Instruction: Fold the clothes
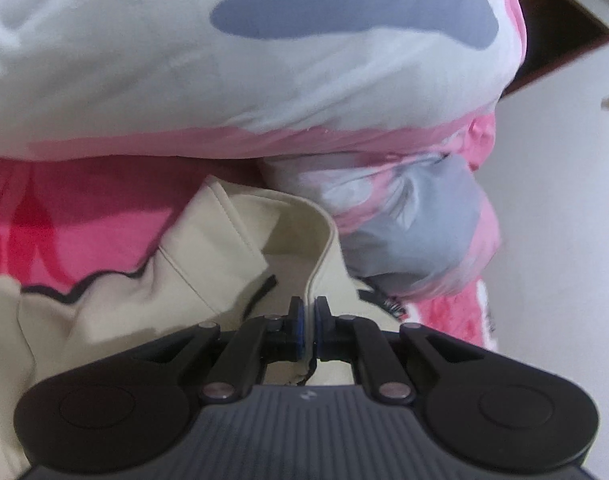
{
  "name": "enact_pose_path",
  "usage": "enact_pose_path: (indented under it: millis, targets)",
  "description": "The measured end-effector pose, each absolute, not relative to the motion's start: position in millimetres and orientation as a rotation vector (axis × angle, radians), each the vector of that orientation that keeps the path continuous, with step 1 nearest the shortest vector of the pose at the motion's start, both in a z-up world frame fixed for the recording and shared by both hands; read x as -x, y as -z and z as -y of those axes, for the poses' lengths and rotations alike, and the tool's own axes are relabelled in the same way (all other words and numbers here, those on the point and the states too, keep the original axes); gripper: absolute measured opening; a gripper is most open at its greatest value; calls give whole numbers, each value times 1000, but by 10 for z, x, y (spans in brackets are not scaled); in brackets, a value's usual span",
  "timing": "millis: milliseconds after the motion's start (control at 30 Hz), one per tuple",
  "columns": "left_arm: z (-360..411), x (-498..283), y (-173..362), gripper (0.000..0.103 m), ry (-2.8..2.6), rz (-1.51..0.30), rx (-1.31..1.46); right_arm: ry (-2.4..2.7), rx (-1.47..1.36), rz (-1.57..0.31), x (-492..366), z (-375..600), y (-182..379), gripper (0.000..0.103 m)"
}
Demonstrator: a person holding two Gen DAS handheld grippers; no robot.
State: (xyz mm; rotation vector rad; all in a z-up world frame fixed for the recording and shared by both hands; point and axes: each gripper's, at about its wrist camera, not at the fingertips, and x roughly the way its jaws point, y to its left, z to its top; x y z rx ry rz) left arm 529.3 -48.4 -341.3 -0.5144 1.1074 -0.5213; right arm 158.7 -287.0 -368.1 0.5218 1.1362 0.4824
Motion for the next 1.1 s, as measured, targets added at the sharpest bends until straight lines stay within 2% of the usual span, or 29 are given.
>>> enact_pose_path:
  millis: [167, 200, 267, 300, 367, 400, 433, 500, 733, 967, 1100]
  targets:
    - [564, -5279, 3524, 6, 506, -1082, 380, -468, -467, -1187, -1554, 2628, 3890, 7]
    - [585, -5275, 3545, 9, 500, -1077, 356, -454, -449, -1198, -1522, 2577, 3958, 9]
    - [619, -5269, 3570, 23, 452, -1090, 299, -415, -395, -1252, -1502, 2472, 4160, 14]
    - [608, -5251, 3553, 36, 439, -1088, 287, -394, -370, -1286, -1501, 2426, 4266, 20]
    - [555, -5200, 3491, 39, 427, -1072, 283, -366, -363, -1337, -1485, 2377, 4394, 25]
    - [518, -5160, 3435, 41, 422, -1055, 277, -358, -384, -1329, -1475, 2385, 4377, 32]
    - [474, -5113, 3364, 43, 416, -1034, 269, -352, -414, -1326, -1465, 2405, 4345, 43]
    - [368, -4986, 3194, 47, 412, -981, 251, -324, -442, -1309, -1403, 2466, 4230, 51]
    - [304, -4215, 2773, 47, 585, -939, 180, -69, -526, -1200, -1051, 3061, 3726, 51]
    - [716, -3367, 3150, 47, 743, -1202, 97, 328, -770, -1066, -684, 3959, 3651, 51]
    - [829, -3103, 3443, 46, 712, -1346, 132, 337, -780, -1017, -711, 3965, 3653, 51]
